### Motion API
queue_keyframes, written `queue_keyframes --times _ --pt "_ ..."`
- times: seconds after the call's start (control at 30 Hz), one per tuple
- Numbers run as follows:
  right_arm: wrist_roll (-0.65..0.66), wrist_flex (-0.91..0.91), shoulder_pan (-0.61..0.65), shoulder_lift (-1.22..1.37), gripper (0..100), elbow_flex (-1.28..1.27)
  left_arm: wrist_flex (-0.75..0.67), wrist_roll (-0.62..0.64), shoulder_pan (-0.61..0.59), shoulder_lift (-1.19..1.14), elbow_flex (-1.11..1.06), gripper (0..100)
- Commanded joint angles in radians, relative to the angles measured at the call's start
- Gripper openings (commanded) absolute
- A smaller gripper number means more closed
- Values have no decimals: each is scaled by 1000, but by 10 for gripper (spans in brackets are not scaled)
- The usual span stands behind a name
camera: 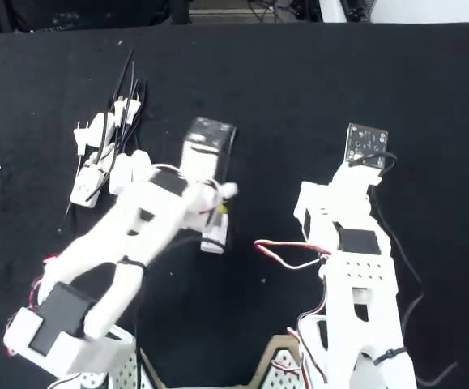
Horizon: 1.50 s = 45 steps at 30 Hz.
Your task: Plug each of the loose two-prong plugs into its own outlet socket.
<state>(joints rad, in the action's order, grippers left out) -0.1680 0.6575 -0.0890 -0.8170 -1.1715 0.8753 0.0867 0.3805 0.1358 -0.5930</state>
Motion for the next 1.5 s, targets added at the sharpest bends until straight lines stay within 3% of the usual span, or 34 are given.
queue_keyframes --times 0.0,0.17,0.43,0.73,0.9,1.03,1.3,1.47 --pt "-12 -26 -18 -25 148 51 75 5 -117 75 73 198" --pt "-12 -26 -17 -25 148 50 46 -38 -186 52 33 198" --pt "-12 -26 -21 -25 148 51 -218 -11 -70 -18 88 198" --pt "-12 -26 -18 -25 148 48 -224 81 -24 -328 269 195" --pt "-12 -26 -17 -25 148 47 -153 83 -41 -338 257 195" --pt "-12 -26 -17 -25 148 47 -75 91 -117 -282 228 194" --pt "-12 -26 -17 -25 148 47 -68 117 -262 -3 28 195" --pt "-12 -26 -15 -25 148 47 3 -17 -275 226 -79 198"
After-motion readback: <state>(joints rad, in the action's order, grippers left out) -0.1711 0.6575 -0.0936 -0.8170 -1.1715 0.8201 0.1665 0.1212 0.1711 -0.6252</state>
